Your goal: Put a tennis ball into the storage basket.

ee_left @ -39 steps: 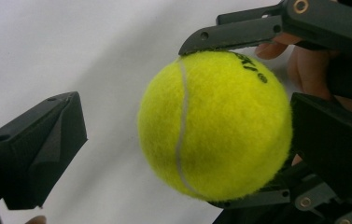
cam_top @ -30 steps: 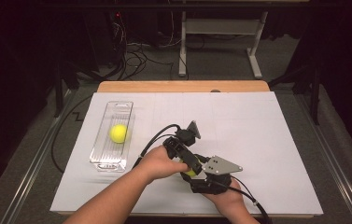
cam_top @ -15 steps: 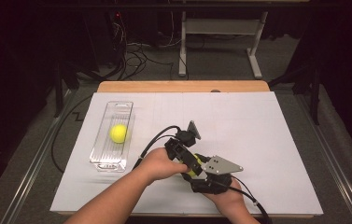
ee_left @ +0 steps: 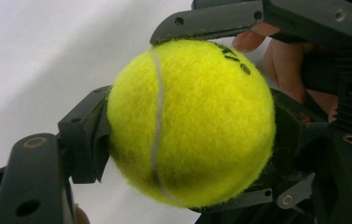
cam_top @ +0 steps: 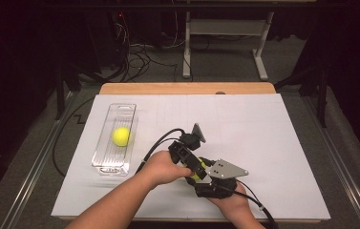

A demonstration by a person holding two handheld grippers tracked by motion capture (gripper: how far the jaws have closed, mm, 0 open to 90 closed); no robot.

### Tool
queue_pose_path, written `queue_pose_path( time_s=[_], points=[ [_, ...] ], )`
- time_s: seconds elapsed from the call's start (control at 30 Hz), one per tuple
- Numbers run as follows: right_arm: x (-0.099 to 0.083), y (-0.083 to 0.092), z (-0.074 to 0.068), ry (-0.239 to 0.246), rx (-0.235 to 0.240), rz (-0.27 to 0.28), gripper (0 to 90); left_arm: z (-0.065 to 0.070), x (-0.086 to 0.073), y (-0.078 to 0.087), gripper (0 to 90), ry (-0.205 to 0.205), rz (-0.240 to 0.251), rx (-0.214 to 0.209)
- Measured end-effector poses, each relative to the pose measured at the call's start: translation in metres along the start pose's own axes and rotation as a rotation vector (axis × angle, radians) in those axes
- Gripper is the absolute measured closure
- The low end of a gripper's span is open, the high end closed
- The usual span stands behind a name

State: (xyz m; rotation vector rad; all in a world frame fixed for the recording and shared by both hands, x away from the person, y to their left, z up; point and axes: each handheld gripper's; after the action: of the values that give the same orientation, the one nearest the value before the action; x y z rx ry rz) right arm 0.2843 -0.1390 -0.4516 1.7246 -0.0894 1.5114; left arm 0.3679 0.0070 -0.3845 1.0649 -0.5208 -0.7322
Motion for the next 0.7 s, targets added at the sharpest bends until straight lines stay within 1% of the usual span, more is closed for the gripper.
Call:
queue_pose_path(
  time_s=[0.1,0.3,0.4,0.57,0.7],
  points=[
    [-0.0003,-0.0006,-0.0007,-0.006,-0.001,-0.001,26.6,0.0,0.0002,-0.0001,27.2,-0.002,-0.001,0.004],
    [-0.0004,-0.0009,-0.0006,0.005,-0.013,0.002,24.2,-0.0005,-0.0002,0.0013,27.2,0.0,0.01,0.005],
    [-0.0009,-0.0014,-0.0011,-0.002,-0.012,-0.002,23.3,-0.0003,-0.0005,0.002,27.2,0.001,0.007,0.011],
    [-0.0014,-0.0025,-0.001,-0.005,-0.006,-0.011,19.9,0.0,-0.0007,0.0031,27.2,0.003,0.011,0.011],
    [-0.0014,-0.0028,-0.0005,-0.011,-0.01,-0.005,15.9,0.0001,-0.0005,0.0032,27.3,0.002,0.01,0.014]
  ],
)
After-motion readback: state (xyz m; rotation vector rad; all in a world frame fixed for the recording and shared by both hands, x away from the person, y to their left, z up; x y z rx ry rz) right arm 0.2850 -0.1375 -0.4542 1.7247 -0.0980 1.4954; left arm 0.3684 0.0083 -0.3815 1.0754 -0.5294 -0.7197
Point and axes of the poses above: each handheld gripper's, and its own axes: y roughly backward along the jaws, x roughly out of its top, z roughly to its right, and after that the axes turned 8 degrees about -z, right-handed
